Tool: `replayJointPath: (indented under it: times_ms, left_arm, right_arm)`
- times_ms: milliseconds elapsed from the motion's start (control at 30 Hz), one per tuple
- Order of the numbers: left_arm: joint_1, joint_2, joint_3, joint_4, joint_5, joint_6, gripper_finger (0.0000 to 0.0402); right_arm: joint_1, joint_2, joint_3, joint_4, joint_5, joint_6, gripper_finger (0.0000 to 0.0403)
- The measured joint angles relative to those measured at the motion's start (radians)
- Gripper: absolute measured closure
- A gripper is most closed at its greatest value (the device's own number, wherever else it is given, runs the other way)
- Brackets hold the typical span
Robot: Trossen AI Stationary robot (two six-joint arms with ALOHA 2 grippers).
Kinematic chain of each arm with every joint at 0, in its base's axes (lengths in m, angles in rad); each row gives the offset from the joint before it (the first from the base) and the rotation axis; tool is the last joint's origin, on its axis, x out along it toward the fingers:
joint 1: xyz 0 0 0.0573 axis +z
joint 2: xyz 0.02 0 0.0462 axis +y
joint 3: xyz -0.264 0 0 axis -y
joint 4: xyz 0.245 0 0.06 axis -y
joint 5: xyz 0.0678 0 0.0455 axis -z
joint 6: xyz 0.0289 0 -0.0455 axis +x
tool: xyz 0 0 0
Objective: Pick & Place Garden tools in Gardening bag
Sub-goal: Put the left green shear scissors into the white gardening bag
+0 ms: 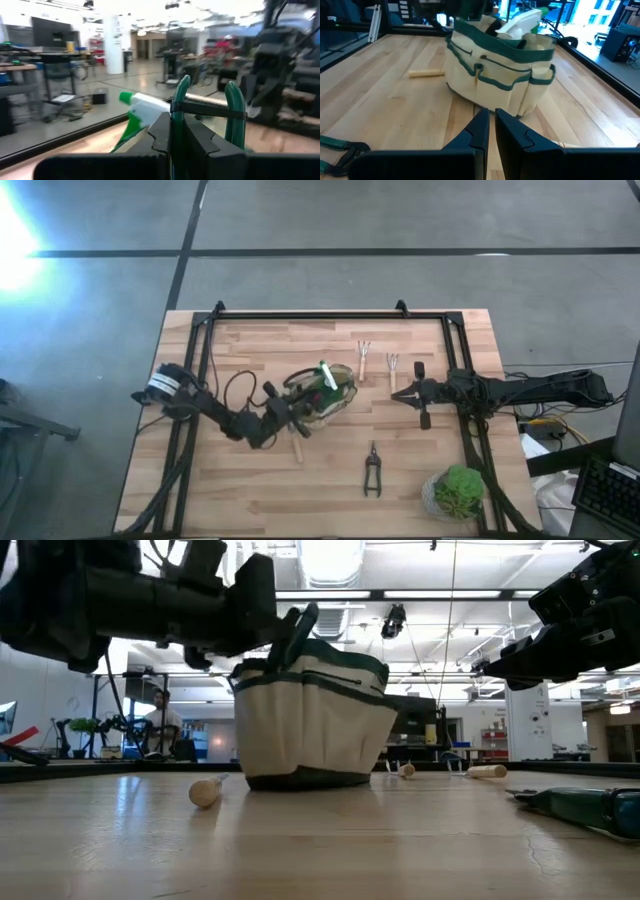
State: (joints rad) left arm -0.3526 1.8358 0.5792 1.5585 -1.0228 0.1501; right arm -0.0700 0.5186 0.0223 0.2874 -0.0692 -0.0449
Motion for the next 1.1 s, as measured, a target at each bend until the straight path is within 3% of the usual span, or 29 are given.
replayJointPath:
  times_ms: [133, 1100]
  left_arm:
    - [0.018, -0.012, 0.002, 0.0, 0.117, -0.044, 0.0373]
    - [-0.057, -0.006, -0.03, -0.002, 0.08, 0.032, 0.0373]
  right_arm:
    - [0.0, 0.0, 0.0, 0.0, 0.0, 0.0, 0.0376]
    - [0.0, 0.0, 0.0, 0.0, 0.0, 0.0, 0.0376]
